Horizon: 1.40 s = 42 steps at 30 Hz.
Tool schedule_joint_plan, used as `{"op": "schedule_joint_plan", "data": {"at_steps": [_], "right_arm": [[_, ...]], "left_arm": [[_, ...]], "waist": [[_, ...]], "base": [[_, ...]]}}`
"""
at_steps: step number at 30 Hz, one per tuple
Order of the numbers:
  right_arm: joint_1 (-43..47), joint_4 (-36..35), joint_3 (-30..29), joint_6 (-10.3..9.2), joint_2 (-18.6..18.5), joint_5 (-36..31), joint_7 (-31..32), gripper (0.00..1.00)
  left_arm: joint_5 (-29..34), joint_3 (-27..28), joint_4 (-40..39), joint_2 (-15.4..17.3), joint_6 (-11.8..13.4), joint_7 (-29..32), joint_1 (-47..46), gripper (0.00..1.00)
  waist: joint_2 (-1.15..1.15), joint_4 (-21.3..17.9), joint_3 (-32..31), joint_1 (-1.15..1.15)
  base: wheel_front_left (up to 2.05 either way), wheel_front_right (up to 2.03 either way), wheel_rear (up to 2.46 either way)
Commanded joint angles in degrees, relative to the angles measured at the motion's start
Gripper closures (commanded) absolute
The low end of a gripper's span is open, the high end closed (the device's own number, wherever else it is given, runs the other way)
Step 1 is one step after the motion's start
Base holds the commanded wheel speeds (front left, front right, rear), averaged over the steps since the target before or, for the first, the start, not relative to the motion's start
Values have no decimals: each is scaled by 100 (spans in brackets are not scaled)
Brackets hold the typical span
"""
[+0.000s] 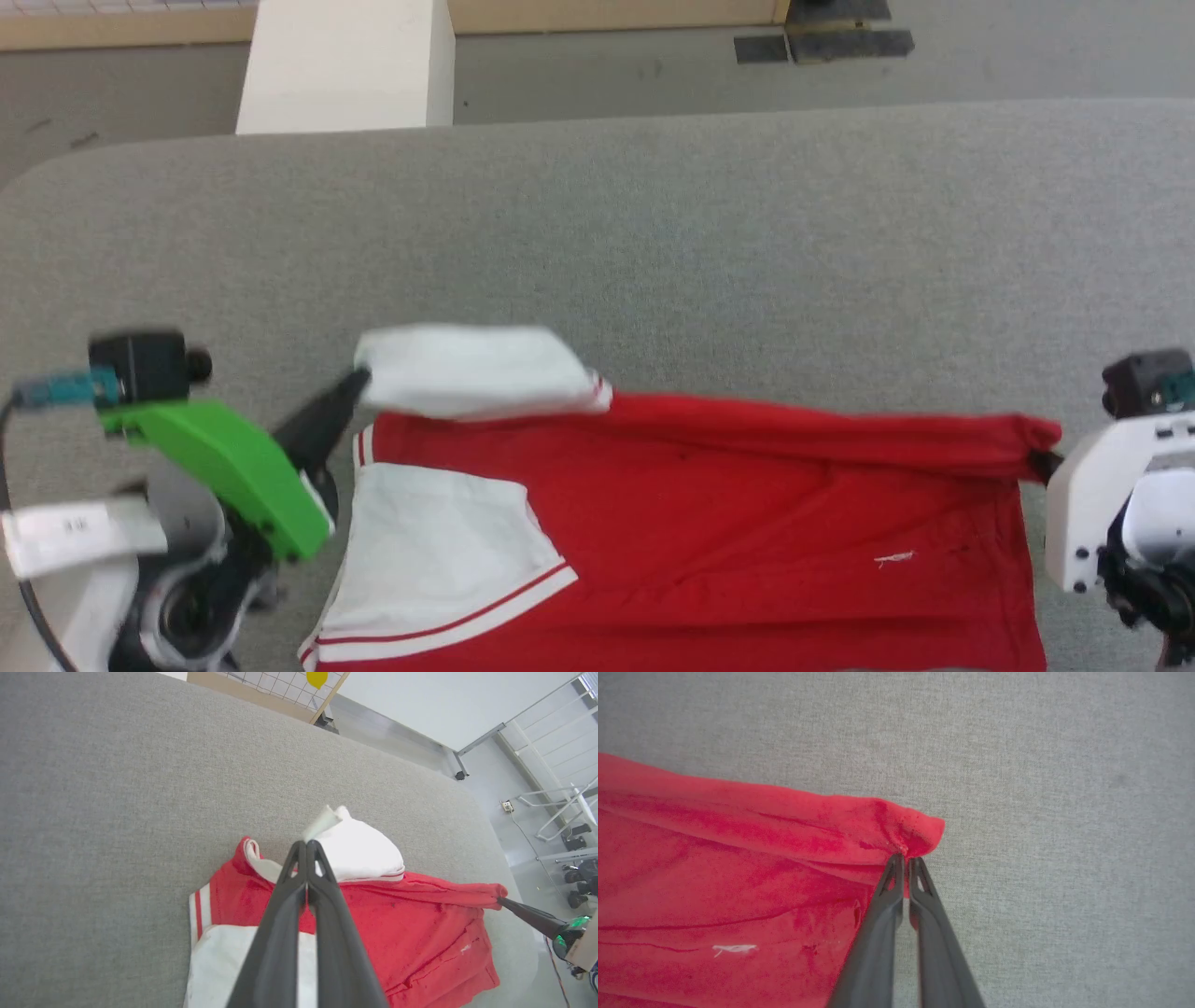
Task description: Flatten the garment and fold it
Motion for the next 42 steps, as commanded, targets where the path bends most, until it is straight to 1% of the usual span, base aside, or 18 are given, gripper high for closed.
{"op": "schedule_joint_plan", "data": {"at_steps": [1,7,13,17,21,22,23,25,28,31,33,35,37,38,40,42], "right_arm": [[151,23,-54,-10,47,7,-45,100],[553,151,-260,-10,224,-18,-117,100],[846,373,-227,-10,284,-56,-118,100],[946,543,-152,-10,271,-50,-142,100],[1004,666,-84,-10,264,-24,-144,100],[1005,676,-53,-10,258,-16,-167,72],[1010,681,-29,-10,248,3,-197,0],[1015,655,-20,-10,199,28,-278,0],[1092,436,-64,-10,101,154,-286,0],[1283,25,-226,-10,-53,345,-198,0],[1372,-293,-471,-10,-106,502,-143,0],[1394,-576,-738,-10,-154,586,-96,0],[1325,-798,-983,-10,-134,663,-25,0],[1294,-841,-1015,-10,-168,646,-3,0],[1206,-834,-985,-10,-181,700,85,0],[1147,-701,-725,-10,-266,754,208,0]], "left_arm": [[-108,42,-82,-26,63,-66,319,100],[-275,158,-50,-235,250,-366,1181,100],[-231,229,293,-255,562,-513,1856,100],[-242,97,614,-276,649,-401,2061,100],[-197,-74,1004,-311,693,-276,2019,100],[-189,-94,1071,-322,696,-268,1996,70],[-166,-116,1136,-323,704,-263,1969,0],[-152,-139,1207,-319,728,-229,1927,0],[-31,-147,1191,-180,825,-180,1889,0],[136,-28,998,38,976,-227,1852,0],[186,153,813,108,1003,-390,1777,0],[362,324,662,211,994,-663,1634,0],[663,463,561,285,951,-1087,1381,0],[809,486,539,297,911,-1286,1259,0],[1151,475,535,281,774,-1774,972,0],[1526,368,635,218,596,-2308,690,0]], "waist": [[0,105,-296,0],[0,245,-466,0],[0,249,-573,0],[0,242,-595,0],[0,223,-623,0],[0,211,-638,0],[0,197,-650,0],[0,179,-695,0],[0,185,-750,0],[0,214,-808,0],[0,233,-823,0],[0,248,-819,0],[0,256,-795,0],[0,261,-782,0],[0,265,-751,0],[0,264,-719,0]], "base": [[0,0,0],[0,0,0],[0,0,0],[0,0,0],[0,0,0],[0,0,0],[0,0,0],[0,0,0],[0,0,0],[0,0,0],[0,0,0],[0,0,0],[0,0,0],[0,0,0],[0,0,0],[0,0,0]]}}
